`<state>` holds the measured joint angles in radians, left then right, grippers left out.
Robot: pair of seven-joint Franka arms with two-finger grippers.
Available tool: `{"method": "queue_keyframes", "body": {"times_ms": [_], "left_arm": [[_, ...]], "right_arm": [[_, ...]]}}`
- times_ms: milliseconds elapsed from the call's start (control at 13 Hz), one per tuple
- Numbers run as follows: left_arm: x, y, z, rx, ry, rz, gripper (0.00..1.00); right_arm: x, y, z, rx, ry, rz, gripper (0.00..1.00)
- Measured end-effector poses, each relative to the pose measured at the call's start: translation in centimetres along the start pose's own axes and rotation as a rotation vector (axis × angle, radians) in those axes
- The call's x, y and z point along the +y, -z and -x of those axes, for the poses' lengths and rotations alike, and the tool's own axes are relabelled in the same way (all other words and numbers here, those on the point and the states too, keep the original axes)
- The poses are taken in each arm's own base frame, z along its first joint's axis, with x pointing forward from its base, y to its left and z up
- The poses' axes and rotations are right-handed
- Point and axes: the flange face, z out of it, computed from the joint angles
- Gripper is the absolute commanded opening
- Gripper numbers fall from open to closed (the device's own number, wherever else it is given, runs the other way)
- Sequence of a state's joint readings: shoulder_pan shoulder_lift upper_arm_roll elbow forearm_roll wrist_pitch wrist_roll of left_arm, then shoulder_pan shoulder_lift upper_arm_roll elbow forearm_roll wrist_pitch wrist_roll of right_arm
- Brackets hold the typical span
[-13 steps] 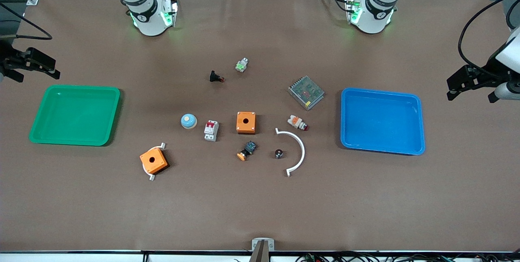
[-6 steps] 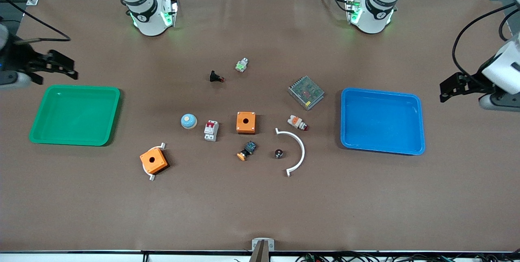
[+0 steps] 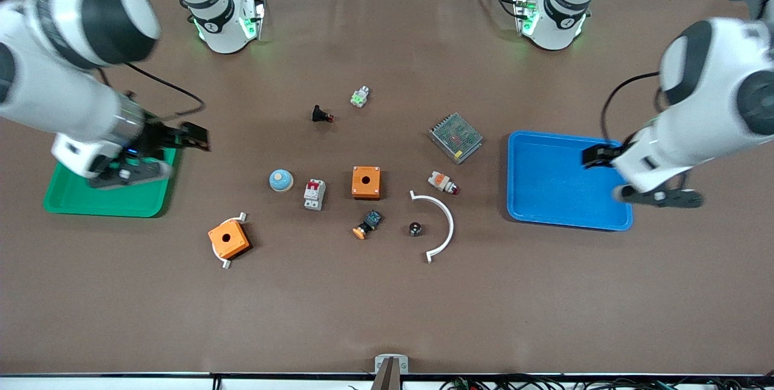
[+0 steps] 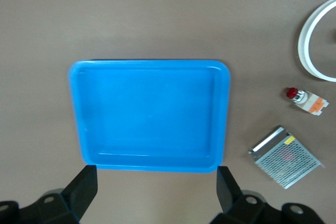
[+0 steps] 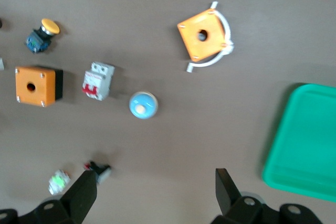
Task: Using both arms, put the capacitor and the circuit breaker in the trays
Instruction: 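Lower the right gripper onto the breaker while the left gripper lowers onto the capacitor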
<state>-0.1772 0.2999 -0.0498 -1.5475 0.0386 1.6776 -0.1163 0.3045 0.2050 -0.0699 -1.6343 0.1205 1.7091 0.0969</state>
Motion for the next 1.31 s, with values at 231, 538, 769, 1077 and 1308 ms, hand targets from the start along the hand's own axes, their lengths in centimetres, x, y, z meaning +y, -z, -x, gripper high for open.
{"method": "queue_keyframes", "body": {"times_ms": [231, 538, 769, 1077, 1308], "left_arm": [[6.7, -3.7, -2.7, 0.043, 0.026, 0.074, 1.0], [13.4, -8.4, -5.2, 0.121, 0.107, 0.143, 1.0], [18.1, -11.3, -6.0, 0.192, 0.145, 0.176, 1.0], [24.3, -15.0, -6.5, 0.314, 0.21, 0.256, 1.0], [28.1, -17.8, -6.3, 0.359, 0.244, 0.303, 1.0]], "right_arm": [[-9.5, -8.0, -1.6, 0.016, -0.053, 0.027, 1.0], [-13.1, -15.7, -3.3, 0.026, -0.112, 0.046, 0.99], [-14.5, -20.7, -4.3, 0.036, -0.15, 0.056, 0.99], [-13.8, -24.3, -4.9, 0.018, -0.166, 0.075, 0.92], [-13.7, -26.6, -5.4, 0.027, -0.167, 0.077, 0.81]]}}
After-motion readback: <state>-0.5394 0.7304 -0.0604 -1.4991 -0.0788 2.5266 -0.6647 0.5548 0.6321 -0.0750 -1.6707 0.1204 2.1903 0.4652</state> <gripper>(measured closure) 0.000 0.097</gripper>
